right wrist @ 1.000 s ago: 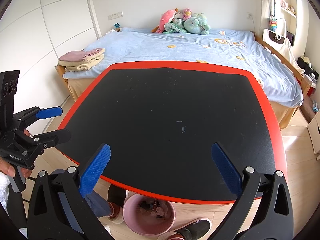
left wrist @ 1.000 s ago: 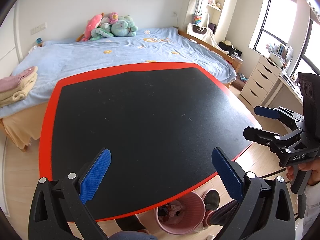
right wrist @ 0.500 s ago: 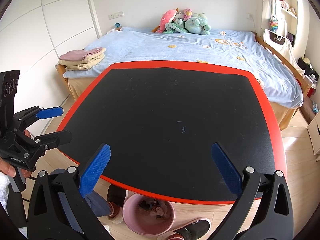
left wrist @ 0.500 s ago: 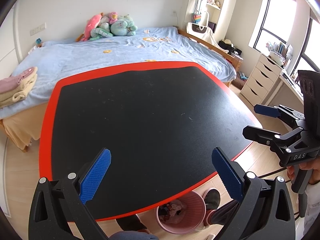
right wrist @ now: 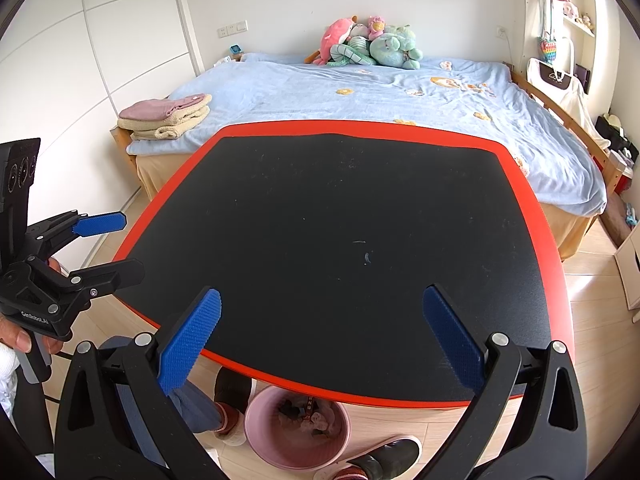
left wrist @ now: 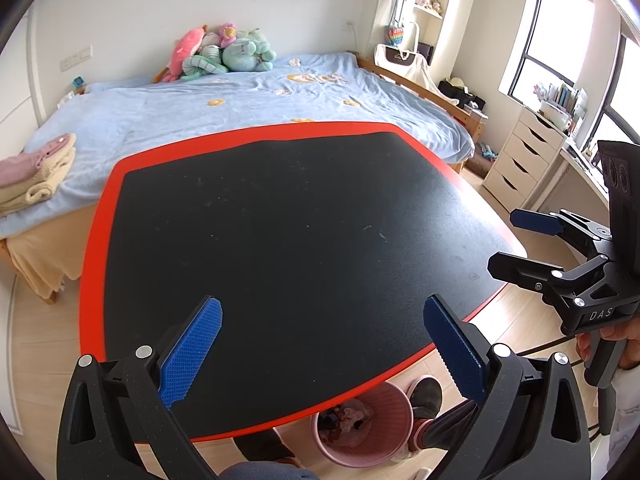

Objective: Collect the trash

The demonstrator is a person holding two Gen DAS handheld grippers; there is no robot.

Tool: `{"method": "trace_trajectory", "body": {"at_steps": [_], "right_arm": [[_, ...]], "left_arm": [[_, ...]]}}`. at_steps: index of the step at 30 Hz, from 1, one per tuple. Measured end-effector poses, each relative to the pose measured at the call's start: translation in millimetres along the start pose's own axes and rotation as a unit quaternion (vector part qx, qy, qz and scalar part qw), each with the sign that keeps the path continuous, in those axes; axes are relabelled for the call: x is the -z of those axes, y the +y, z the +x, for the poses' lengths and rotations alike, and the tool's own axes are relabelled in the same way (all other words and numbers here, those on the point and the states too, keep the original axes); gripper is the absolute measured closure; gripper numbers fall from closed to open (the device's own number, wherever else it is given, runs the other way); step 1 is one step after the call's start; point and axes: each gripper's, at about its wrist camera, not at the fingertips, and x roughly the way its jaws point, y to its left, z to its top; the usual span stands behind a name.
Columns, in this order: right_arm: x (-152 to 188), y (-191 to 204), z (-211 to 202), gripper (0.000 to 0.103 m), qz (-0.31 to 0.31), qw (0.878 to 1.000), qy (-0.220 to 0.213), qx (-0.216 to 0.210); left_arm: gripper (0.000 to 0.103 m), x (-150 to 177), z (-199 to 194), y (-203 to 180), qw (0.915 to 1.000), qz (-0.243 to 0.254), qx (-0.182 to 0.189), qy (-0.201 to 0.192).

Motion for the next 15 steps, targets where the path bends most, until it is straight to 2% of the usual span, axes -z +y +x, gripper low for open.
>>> {"method": "trace_trajectory", "body": {"at_steps": [15], "right_arm": [[0.2, 0.1, 0.0, 0.004, 0.000, 1.000, 0.000, 0.000]], "left_arm": [[0.006, 3.6, 5.0, -2.0, 0.9999, 0.004, -0.004, 0.009]]}}
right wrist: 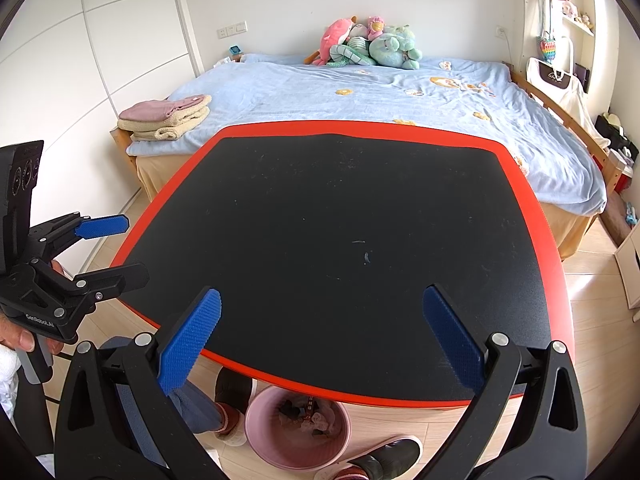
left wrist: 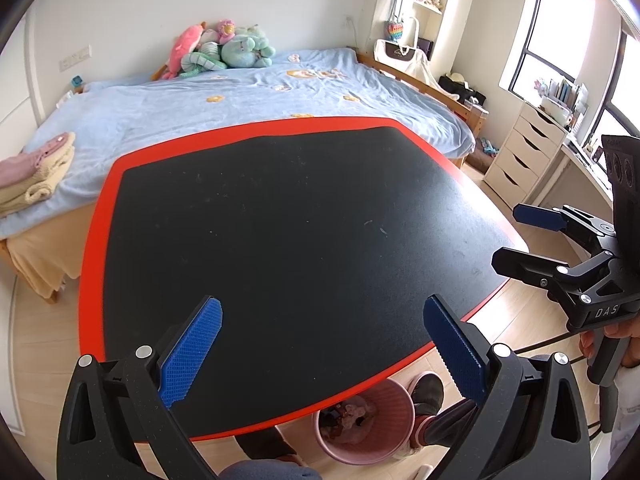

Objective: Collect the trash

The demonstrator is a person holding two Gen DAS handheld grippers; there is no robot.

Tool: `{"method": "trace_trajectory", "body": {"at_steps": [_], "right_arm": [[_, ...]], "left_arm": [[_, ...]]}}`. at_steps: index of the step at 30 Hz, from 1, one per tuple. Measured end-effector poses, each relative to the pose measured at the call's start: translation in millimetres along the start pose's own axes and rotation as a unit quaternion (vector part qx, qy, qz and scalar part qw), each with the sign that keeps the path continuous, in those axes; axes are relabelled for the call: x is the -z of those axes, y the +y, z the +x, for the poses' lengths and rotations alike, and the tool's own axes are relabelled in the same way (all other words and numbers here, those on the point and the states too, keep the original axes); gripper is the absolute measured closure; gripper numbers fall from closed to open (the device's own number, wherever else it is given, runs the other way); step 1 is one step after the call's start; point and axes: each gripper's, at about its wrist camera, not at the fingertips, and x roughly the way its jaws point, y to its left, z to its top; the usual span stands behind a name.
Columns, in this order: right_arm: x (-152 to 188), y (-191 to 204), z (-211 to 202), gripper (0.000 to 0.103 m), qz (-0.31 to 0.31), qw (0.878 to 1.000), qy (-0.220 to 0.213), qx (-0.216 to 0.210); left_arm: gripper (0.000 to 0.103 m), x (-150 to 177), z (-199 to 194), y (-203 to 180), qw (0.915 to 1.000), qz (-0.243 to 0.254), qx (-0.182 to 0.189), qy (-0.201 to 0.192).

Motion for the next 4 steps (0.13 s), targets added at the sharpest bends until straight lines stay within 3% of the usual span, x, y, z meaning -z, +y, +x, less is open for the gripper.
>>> {"method": "trace_trajectory", "body": {"at_steps": [4], "right_arm": [[-0.5, 0.0, 0.1, 0.004, 0.000, 1.000, 0.001, 0.000]], "left_arm": [[0.006, 0.5, 0.7, 0.8, 1.0000, -0.002, 0.004, -0.001]]}}
